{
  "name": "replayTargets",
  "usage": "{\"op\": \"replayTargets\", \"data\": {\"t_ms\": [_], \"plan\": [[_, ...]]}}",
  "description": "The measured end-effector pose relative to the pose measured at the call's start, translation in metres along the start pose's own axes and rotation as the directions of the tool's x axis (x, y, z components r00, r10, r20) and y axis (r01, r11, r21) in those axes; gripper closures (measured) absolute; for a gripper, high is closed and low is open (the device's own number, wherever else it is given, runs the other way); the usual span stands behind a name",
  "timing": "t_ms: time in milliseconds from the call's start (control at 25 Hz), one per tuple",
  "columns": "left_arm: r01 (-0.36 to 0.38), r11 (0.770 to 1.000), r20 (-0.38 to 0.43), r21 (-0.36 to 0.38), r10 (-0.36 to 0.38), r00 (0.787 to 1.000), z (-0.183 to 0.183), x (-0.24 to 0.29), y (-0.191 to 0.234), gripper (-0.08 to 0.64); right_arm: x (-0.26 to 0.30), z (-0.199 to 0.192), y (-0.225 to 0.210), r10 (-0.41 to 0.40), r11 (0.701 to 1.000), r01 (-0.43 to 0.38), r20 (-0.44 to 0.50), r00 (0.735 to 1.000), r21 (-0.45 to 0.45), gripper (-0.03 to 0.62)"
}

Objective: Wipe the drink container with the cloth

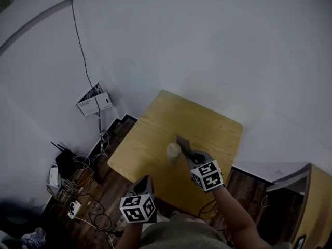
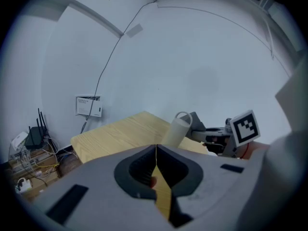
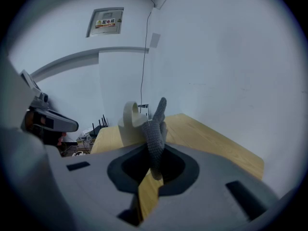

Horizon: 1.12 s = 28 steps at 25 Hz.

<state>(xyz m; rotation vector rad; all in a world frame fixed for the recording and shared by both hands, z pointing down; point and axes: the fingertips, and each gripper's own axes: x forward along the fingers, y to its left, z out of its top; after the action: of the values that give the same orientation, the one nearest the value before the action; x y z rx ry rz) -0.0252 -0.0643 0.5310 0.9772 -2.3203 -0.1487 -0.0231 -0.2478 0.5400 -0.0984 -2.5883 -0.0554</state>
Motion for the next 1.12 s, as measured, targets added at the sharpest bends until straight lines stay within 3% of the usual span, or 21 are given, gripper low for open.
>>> {"op": "replayTargets", "data": {"t_ms": [360, 680, 1120], "plan": [[-0.059, 0.998, 0.01, -0.027, 0.059, 0.998, -0.006, -0.013, 0.002, 0.557, 0.016, -0.005, 0.012, 0.079, 0.994, -0.08, -0.012, 0.997, -0.073, 0.574], [-0.092, 0.995, 0.008, -0.043, 0.093, 0.996, -0.011, -0.019, 0.012, 0.557, 0.029, -0.021, 0.013, 0.084, 0.995, -0.086, -0.048, 0.995, -0.052, 0.574], [-0.113, 0.992, -0.004, -0.06, 0.113, 0.994, -0.014, -0.02, 0.021, 0.557, 0.053, -0.071, 0.016, 0.095, 0.995, -0.101, -0.178, 0.979, -0.023, 0.574]]}}
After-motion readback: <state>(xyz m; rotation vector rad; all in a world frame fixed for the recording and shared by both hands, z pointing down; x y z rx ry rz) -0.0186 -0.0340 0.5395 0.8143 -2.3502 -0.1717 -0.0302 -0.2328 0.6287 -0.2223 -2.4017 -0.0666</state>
